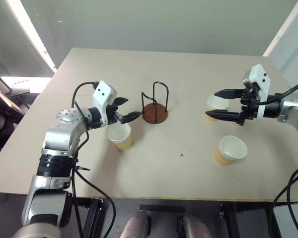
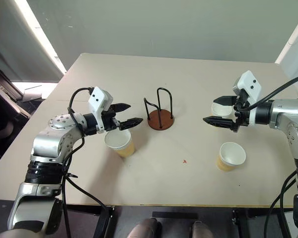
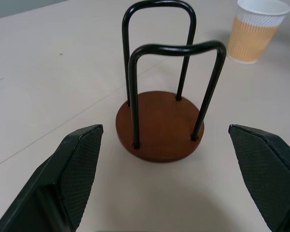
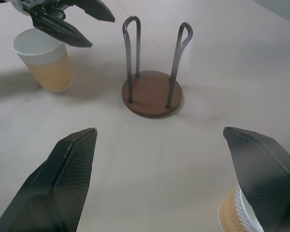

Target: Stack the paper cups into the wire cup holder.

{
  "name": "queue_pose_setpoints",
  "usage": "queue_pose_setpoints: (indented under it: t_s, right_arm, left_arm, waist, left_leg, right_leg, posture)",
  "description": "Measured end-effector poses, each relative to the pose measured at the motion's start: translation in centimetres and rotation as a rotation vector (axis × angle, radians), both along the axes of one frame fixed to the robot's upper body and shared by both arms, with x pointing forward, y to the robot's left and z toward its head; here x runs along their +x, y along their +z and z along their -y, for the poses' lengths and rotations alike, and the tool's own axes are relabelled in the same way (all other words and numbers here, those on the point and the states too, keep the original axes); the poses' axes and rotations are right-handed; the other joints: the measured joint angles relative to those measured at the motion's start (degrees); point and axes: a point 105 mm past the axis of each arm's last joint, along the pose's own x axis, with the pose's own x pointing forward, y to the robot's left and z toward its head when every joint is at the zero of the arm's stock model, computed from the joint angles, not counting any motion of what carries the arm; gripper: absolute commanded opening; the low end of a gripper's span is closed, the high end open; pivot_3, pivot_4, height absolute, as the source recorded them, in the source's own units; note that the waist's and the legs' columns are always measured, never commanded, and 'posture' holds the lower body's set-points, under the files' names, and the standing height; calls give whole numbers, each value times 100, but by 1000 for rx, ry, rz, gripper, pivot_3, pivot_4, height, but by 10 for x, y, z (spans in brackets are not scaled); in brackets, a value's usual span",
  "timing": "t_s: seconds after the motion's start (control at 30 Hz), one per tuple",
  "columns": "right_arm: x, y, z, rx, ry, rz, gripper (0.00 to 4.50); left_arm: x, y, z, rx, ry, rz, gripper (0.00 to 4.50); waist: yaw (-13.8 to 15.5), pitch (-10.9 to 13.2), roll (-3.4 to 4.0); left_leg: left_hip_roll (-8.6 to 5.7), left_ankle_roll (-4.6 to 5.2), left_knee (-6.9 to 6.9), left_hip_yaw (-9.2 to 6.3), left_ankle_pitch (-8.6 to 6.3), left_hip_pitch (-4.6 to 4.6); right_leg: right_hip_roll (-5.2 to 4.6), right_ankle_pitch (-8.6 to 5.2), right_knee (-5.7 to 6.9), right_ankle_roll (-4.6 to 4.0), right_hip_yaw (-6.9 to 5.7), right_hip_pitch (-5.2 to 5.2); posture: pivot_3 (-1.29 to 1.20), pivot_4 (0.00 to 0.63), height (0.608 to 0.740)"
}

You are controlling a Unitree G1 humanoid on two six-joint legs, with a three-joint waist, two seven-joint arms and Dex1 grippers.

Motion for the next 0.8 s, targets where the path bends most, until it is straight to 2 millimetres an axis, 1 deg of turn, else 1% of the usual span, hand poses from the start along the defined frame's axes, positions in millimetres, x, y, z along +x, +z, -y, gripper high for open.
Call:
queue_pose_setpoints:
  t_s: [0.17,0.5,0.8]
  right_arm:
    - [-4,2,5,-3,-32,8,4342]
    - [-10,6,11,-1,-67,17,4342]
    - [-12,7,12,-11,-78,20,4342]
  left_arm:
    - [11,-3,11,2,-26,-4,4490]
    - [38,-6,18,35,16,8,4490]
    - [52,-8,29,24,35,26,4490]
  waist:
    - [7,0,0]
    - [4,0,0]
    - [11,1,-1]
  left_leg:
    - [0,0,3,0,0,-1]
    - [0,0,3,0,0,-3]
    - [0,1,4,0,0,-3]
  right_leg:
    - [0,0,1,0,0,1]
    - [0,0,1,1,0,0]
    - [0,1,-1,2,0,0]
  posture:
    - [0,150,740]
    - [0,150,740]
    - [0,150,740]
